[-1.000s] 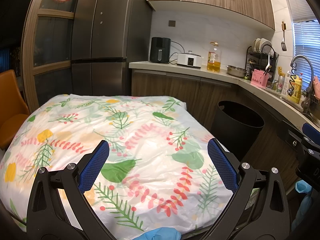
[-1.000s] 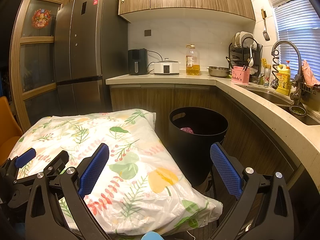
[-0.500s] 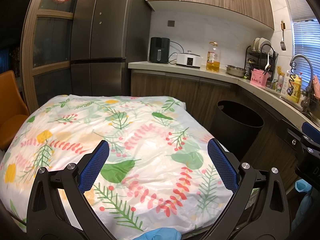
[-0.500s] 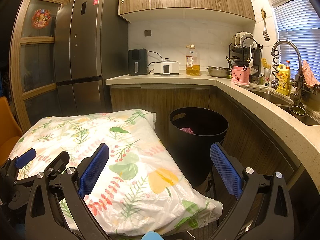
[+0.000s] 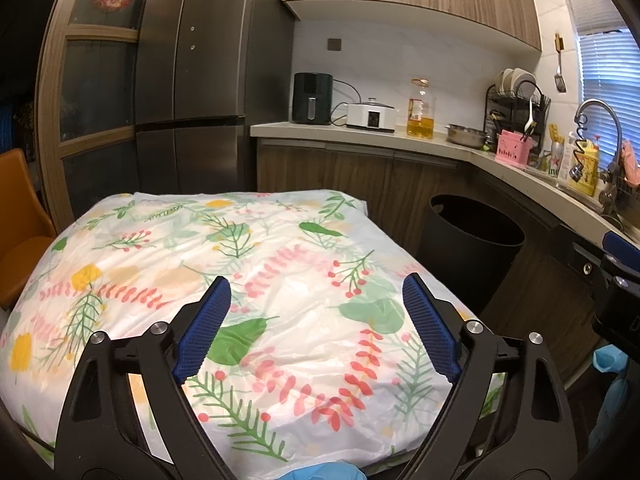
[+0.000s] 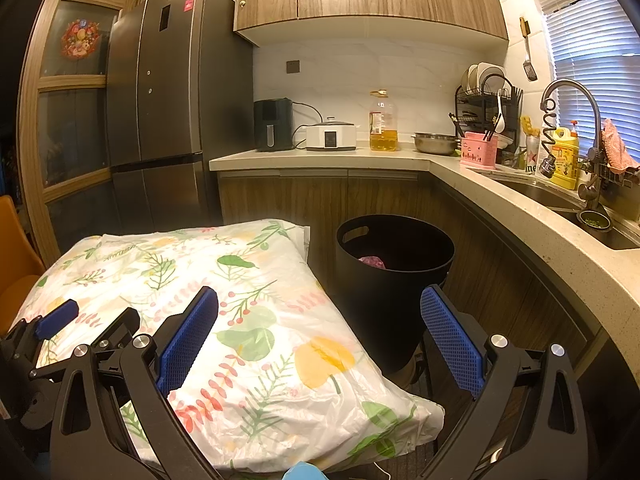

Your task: Collect trash

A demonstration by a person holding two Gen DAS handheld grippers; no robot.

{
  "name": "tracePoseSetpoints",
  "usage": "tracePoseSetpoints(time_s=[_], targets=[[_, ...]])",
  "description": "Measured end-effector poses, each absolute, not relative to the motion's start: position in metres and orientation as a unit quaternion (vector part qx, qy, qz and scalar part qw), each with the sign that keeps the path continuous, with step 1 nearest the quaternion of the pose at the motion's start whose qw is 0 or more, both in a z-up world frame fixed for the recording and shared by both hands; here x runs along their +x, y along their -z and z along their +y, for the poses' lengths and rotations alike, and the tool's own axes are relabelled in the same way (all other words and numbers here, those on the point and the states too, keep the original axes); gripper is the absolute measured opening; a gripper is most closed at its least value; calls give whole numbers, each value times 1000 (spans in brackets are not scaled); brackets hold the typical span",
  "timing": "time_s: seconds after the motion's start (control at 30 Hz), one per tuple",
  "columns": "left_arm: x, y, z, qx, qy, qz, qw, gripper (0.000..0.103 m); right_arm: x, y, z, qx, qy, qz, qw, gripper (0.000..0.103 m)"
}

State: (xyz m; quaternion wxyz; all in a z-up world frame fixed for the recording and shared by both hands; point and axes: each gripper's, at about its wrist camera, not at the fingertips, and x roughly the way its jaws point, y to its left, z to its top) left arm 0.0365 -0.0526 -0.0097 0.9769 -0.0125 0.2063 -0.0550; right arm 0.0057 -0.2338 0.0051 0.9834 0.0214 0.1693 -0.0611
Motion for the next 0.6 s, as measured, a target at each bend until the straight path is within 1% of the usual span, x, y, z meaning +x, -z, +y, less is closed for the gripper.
tracePoseSetpoints(time_s=[0.6], targets=[[37, 12, -52, -11, 57, 208, 976, 85, 7, -4, -232, 24, 63, 169, 983, 97]])
